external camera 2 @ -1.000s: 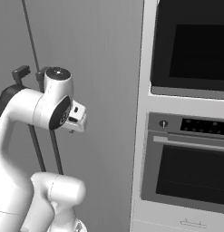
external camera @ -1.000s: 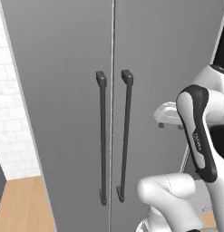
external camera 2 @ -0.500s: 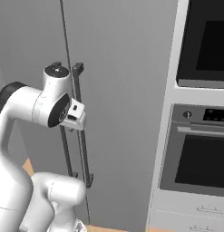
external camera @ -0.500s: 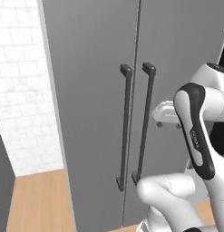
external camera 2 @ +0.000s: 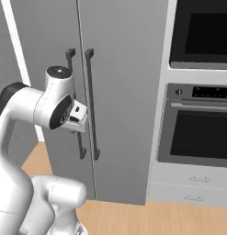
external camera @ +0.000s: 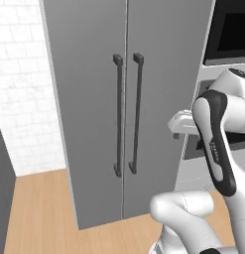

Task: Grab a lemon wedge from the fridge and one ice cube from the ice bowl, and put them in the glass of lemonade.

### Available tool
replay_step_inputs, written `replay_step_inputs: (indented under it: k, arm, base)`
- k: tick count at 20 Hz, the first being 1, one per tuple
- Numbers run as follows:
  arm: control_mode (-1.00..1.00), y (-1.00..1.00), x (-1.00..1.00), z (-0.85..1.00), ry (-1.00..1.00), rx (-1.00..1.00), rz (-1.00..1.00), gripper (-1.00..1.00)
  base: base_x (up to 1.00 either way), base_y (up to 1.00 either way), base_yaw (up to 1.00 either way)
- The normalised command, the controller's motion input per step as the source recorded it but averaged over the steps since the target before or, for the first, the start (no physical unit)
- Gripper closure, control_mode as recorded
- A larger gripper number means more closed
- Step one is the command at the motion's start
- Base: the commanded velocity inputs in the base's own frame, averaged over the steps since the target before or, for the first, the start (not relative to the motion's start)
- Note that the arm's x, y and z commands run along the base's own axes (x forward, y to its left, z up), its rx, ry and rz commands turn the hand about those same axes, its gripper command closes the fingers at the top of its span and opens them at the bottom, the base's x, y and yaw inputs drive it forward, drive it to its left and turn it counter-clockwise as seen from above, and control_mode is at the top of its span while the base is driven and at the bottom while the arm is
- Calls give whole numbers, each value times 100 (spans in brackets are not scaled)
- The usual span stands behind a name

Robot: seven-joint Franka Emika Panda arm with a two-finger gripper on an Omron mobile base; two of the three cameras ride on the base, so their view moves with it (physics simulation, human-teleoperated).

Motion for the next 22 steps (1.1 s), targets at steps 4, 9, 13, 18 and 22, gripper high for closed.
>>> replay_step_inputs:
  k: [4, 9, 13, 18, 22]
  arm:
    - [100, 0, 0, 0, 0, 0, 0, -100]
    - [100, 0, 0, 0, 0, 0, 0, -100]
    - [100, 0, 0, 0, 0, 0, 0, -100]
    - [100, 0, 0, 0, 0, 0, 0, -100]
    - [100, 0, 0, 0, 0, 0, 0, -100]
  base:
    - [-23, -21, 6]
    - [-8, -34, 12]
    - [-50, -42, 9]
    - [-59, -19, 1]
    - [-27, 0, 0]
